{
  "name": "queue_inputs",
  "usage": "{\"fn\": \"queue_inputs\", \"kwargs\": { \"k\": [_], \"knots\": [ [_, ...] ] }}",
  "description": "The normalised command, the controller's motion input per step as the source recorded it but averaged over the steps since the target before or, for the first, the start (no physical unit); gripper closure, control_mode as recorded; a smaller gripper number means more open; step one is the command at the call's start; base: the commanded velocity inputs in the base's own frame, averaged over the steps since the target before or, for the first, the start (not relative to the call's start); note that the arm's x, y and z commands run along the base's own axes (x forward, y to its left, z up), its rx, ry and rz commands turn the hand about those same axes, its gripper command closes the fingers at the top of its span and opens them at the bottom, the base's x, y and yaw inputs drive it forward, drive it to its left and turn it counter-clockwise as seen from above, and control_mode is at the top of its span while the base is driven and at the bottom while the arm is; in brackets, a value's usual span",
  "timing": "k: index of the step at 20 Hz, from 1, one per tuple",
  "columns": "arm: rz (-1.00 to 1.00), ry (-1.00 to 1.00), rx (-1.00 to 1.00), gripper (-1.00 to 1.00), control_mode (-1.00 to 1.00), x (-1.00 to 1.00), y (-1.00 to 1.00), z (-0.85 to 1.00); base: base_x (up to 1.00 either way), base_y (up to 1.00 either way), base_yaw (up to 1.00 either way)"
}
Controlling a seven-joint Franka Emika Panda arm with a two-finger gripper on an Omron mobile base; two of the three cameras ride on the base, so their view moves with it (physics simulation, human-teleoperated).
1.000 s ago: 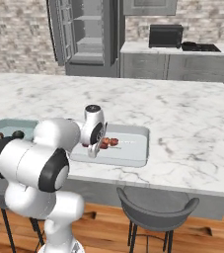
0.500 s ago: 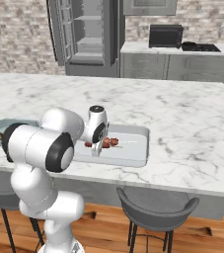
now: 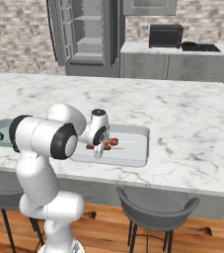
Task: Place the cold items (mushroom and squash) from the fridge in one tupperware on the dining counter. Place the warm items (kebab skewer and hot dog) in the stove area in another tupperware.
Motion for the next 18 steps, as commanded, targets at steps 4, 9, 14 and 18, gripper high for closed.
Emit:
{"fn": "queue_inputs", "kwargs": {
  "k": [4, 9, 14, 18],
  "knots": [
    [0.03, 0.01, 0.0, 1.0, -1.0, 0.18, 0.0, -0.25, 0.0, 0.0, 0.0],
    [0.01, 0.03, 0.0, -1.0, -1.0, 0.15, 0.0, -0.25, 0.0, 0.0, 0.0],
    [0.0, 0.0, 0.0, -1.0, -1.0, 0.03, 0.0, -0.16, 0.0, 0.0, 0.0],
    [0.0, 0.0, 0.0, -1.0, -1.0, -0.01, -0.02, -0.02, 0.0, 0.0, 0.0]
  ]
}}
